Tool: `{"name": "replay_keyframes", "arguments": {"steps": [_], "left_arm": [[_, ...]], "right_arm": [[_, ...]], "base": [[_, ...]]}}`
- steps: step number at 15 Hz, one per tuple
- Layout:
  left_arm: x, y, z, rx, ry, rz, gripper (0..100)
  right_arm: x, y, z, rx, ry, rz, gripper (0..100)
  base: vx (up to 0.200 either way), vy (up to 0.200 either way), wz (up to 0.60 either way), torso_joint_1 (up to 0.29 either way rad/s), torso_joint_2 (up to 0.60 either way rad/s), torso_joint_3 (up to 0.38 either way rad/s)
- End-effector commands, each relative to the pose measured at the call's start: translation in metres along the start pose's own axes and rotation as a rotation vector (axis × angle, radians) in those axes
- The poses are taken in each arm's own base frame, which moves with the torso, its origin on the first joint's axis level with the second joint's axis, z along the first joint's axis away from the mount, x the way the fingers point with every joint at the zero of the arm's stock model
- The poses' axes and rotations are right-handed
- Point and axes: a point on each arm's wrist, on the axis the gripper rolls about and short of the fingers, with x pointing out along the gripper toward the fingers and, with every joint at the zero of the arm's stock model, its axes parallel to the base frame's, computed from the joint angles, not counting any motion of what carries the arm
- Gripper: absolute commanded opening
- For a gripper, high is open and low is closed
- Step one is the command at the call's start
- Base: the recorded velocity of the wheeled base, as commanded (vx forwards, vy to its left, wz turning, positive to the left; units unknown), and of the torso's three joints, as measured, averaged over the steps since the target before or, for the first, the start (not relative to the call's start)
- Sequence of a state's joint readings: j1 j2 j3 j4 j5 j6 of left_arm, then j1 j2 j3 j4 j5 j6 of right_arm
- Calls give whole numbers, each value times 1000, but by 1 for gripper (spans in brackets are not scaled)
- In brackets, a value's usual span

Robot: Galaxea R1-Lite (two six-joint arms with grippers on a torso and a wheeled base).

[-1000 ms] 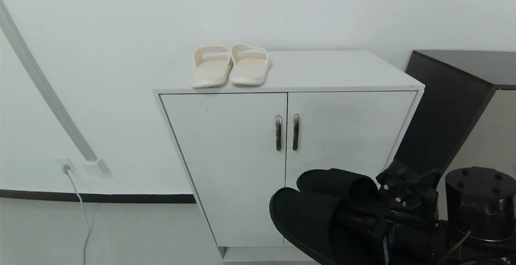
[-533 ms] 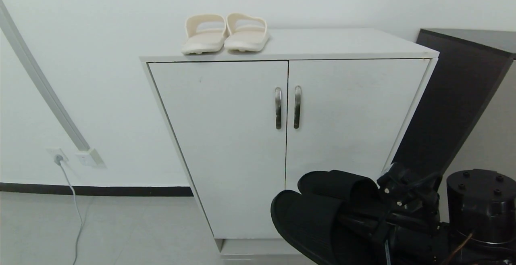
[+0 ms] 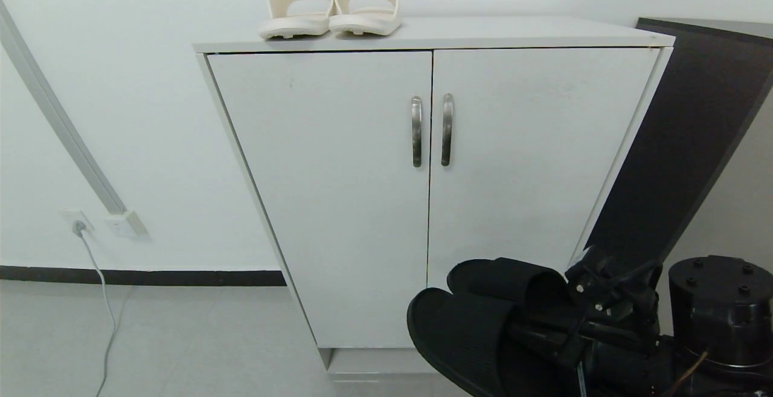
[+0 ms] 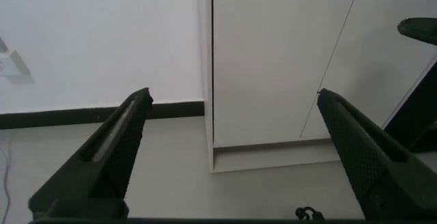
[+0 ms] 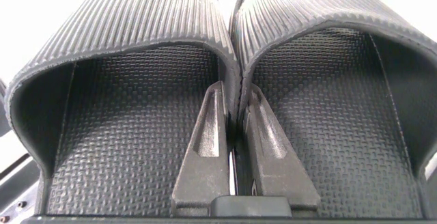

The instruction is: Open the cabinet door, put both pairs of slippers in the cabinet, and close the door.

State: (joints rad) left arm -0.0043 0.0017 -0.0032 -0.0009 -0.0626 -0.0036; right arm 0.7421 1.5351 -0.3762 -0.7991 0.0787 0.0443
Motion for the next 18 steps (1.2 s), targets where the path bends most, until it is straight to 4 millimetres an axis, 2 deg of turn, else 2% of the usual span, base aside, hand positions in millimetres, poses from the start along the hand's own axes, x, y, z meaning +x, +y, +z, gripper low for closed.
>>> {"name": "replay_keyframes", "arguments": {"steps": [1, 5, 6, 7, 8, 10, 11, 12, 13, 16, 18], "left_arm": [[0, 0, 0, -1, -1, -1, 100], [3, 0, 1, -3, 36, -11, 100], [2, 0, 7, -11, 15, -10, 100], [-4, 0, 38, -61, -66, -14, 100], [0, 0, 70, -113, -46, -20, 100], [29, -1, 92, -99, 85, -119, 100], [45, -2, 97, -73, 127, -196, 100], [51, -2, 98, -53, 139, -231, 100], [77, -3, 102, 10, 175, -323, 100], [128, -7, 120, 33, 155, -464, 100], [164, -23, 136, 39, 100, -578, 100]], "right_arm": [[1, 0, -1, -1, 7, 0, 0], [0, 0, -2, -1, 7, 1, 0], [0, 0, -1, -2, 5, 3, 0], [0, 0, -2, -1, 9, 2, 0], [1, 0, -2, 1, 12, 2, 0], [1, 1, -2, -2, 12, 2, 0], [1, 1, -2, -2, 12, 7, 0], [1, 1, -2, -1, 12, 7, 0], [2, 1, -2, -1, 7, 7, 0], [2, 2, -1, -3, 5, 11, 0], [2, 3, 0, -5, 3, 16, 0]], "base": [[0, 0, 0, 0, 0, 0], [0, 0, 0, 0, 0, 0], [0, 0, 0, 0, 0, 0], [0, 0, 0, 0, 0, 0], [0, 0, 0, 0, 0, 0], [0, 0, 0, 0, 0, 0], [0, 0, 0, 0, 0, 0], [0, 0, 0, 0, 0, 0], [0, 0, 0, 0, 0, 0], [0, 0, 0, 0, 0, 0], [0, 0, 0, 0, 0, 0]]}}
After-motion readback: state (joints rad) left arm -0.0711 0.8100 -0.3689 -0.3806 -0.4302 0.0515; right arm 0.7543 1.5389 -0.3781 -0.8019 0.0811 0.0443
